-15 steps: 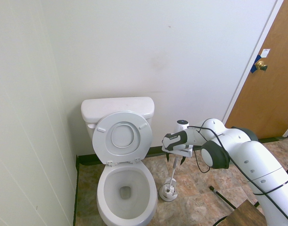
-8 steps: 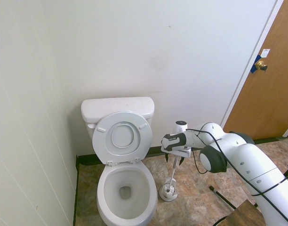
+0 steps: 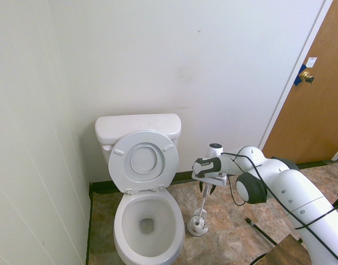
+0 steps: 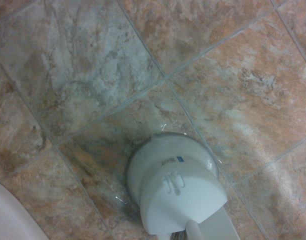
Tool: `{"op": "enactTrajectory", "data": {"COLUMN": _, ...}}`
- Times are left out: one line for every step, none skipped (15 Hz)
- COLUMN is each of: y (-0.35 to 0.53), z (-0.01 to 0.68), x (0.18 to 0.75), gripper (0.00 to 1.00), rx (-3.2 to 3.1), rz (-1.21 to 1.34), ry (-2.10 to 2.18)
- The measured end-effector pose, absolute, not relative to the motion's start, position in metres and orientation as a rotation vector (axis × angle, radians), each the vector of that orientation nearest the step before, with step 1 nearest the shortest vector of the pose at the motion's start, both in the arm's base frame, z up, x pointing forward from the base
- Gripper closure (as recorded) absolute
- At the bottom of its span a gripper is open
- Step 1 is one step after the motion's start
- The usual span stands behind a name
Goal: Clean the toilet
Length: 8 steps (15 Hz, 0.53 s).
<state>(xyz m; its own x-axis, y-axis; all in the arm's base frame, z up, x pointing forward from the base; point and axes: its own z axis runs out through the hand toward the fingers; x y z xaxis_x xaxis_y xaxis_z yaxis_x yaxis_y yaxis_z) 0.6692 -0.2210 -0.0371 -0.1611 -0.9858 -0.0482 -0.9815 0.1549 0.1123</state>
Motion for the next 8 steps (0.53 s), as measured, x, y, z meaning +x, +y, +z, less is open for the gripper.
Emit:
{"op": "enactTrajectory", "data": {"y": -0.2208, "z": -0.0386, "x": 0.6683, "gripper": 1.0, "rx": 2.011, "rz": -0.189, "ry": -2.359}}
{"op": "enactTrajectory", "data": {"y": -0.2208, "z": -0.04, "x": 0.6673, "gripper": 1.0, "rx": 2.012, "rz": -0.196, "ry": -2.357}}
{"op": "enactTrajectory", "data": {"y": -0.2214, "z": -0.0411, "x": 0.6662, "gripper": 1.0, "rx": 2.013, "rz": -0.203, "ry": -2.354}}
{"op": "enactTrajectory", "data": {"y": -0.222, "z": -0.0417, "x": 0.6652, "gripper": 1.0, "rx": 2.013, "rz": -0.212, "ry": -2.352}}
{"op": "enactTrajectory", "data": {"y": -0.2223, "z": -0.0426, "x": 0.6643, "gripper": 1.0, "rx": 2.015, "rz": -0.22, "ry": -2.348}}
{"op": "enactTrajectory", "data": {"y": -0.2216, "z": -0.0427, "x": 0.6643, "gripper": 1.0, "rx": 2.018, "rz": -0.224, "ry": -2.346}}
{"op": "enactTrajectory", "data": {"y": -0.221, "z": -0.0429, "x": 0.6644, "gripper": 1.0, "rx": 2.02, "rz": -0.226, "ry": -2.345}}
{"op": "enactTrajectory", "data": {"y": -0.2206, "z": -0.0429, "x": 0.6645, "gripper": 1.0, "rx": 2.022, "rz": -0.227, "ry": -2.344}}
